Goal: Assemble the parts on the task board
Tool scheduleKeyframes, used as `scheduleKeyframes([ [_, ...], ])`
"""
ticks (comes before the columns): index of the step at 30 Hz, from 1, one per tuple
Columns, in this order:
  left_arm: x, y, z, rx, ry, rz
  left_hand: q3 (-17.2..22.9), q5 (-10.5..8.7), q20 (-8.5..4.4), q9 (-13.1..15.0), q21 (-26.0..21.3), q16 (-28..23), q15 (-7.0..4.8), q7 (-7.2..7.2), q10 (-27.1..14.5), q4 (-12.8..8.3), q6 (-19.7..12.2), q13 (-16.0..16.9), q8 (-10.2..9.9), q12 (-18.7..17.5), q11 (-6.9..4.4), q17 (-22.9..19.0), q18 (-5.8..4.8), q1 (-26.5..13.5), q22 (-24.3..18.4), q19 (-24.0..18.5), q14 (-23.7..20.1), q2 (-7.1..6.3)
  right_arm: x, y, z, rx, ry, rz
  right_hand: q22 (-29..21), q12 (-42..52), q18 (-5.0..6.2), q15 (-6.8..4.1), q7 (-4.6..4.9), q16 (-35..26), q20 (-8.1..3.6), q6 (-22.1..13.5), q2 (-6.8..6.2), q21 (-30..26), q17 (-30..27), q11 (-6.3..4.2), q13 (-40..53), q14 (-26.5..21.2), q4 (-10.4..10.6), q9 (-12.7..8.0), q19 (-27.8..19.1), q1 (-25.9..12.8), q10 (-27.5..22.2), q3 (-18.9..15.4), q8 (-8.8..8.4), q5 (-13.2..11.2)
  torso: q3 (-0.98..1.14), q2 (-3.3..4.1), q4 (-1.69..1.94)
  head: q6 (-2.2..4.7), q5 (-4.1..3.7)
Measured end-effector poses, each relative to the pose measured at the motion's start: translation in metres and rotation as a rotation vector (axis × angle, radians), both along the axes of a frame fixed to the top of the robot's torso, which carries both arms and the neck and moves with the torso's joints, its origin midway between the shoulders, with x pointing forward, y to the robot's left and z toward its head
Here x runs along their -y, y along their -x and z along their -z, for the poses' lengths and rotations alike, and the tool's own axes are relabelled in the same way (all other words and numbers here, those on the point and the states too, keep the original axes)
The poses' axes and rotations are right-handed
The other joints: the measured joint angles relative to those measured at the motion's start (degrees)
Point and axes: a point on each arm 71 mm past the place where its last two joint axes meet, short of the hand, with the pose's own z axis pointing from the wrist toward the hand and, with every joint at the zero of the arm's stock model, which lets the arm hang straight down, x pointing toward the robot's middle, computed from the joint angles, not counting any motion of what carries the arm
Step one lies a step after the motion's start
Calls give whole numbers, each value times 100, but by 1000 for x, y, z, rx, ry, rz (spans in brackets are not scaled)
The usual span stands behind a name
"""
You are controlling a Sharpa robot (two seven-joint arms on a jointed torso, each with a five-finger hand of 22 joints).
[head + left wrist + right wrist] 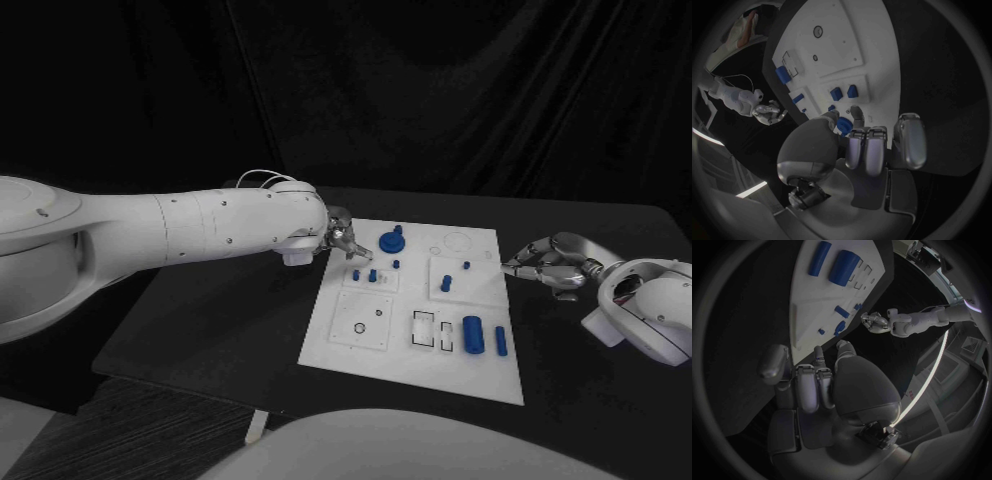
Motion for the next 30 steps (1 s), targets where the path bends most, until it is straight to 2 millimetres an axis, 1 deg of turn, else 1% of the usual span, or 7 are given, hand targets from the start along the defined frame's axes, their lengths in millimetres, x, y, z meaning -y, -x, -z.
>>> scheduleKeyframes([
  [8, -6, -6, -17, 102, 71, 7, -235, 4, -39, 0, 0, 0, 0, -1, 0, 31, -1, 0, 62, 0, -1, 0, 1, -76, 0, 39, 0, 75, -1, 0, 0, -2, 1, -2, 0, 0, 0, 0, 0, 0, 0, 0, 0, 0, 0, 0, 0, 0, 0, -1, 0, 0, 0, 0, 0, 0, 0, -3, 0, 0, 3],
  [12, -6, -8, -23, 175, 130, 27, -206, 835, 39, -23, -239, 0, 2, 56, 62, -100, -385, 0, -10, -150, 67, 0, 1, 854, 0, -205, 0, 90, -1, 0, 0, -1, 0, -3, 0, 0, 0, 0, 0, 0, 0, 0, 0, 0, 0, 0, 0, 0, 0, -1, 0, 0, 0, 0, 0, 0, 0, -3, 0, 0, -4],
  [16, -1, -11, -29, 254, 204, 73, 194, 1002, 219, -674, -1051, -795, 270, 352, -960, -290, -679, -15, -644, -1488, 356, -9, 4, 1965, 0, -785, -349, -74, 0, 1, -1, 9, -8, -3, 0, 0, 0, 0, -3, 0, 0, 5, 0, 0, 0, 0, 0, 0, 1, -1, 0, 0, 0, 1, 0, 0, 0, -2, 0, 0, 1],
  [18, 3, -12, -34, 308, 257, 115, 533, 833, 364, -1244, -1828, -2165, 540, 610, -3144, -332, -936, -1373, -995, -3315, 659, -1481, 6, 2539, 0, -1626, -2242, -233, 0, 4, -3, 26, -20, -5, 0, 0, -1, 0, 13, 1, 19, 57, 0, 13, 0, 0, 0, 0, 22, -1, 21, 0, 0, 259, 0, 0, 0, -2, 0, 0, 8],
  [20, 7, -13, -38, 356, 301, 155, 860, 394, 509, -1823, -1844, -2242, 781, 837, -4778, -332, -1164, -1826, -1458, -4530, 978, -1367, 3, 2845, 0, -2002, -2868, -373, 1, 6, -6, 49, -35, -6, 0, 0, -1, 0, -31, 1, 20, 112, -1, 14, 0, 0, 0, 0, 24, -1, 23, 1, 0, 259, 0, 0, 0, -1, 0, 0, 12],
  [23, 13, -14, -42, 426, 359, 223, 1165, 43, 627, -2943, -744, -2145, 760, 898, -5240, -266, -1226, -3016, -2164, -5717, 1024, -1622, 3, 3007, 0, -1136, -2340, -543, 2, 10, -12, 101, -65, -7, 0, -1, -1, 0, -12, 3, 20, 156, -1, 18, 0, 0, 0, 0, 25, -1, 25, 1, 0, 259, 0, 0, 0, 0, 0, 0, 12],
  [30, 29, -9, -38, 544, 361, 419, 1115, -629, 438, -4382, -151, -1664, 435, 318, -5104, -357, -927, -4659, -2654, -6576, 767, -1434, 2, 3051, 0, -294, -882, -588, 3, 20, -25, 229, -121, -20, 0, -3, -1, -1, -40, 4, 9, 188, -101, 128, 0, -1, 0, 0, 25, -1, 74, 101, 0, 259, 0, 0, 0, 2, 0, 0, -42],
])
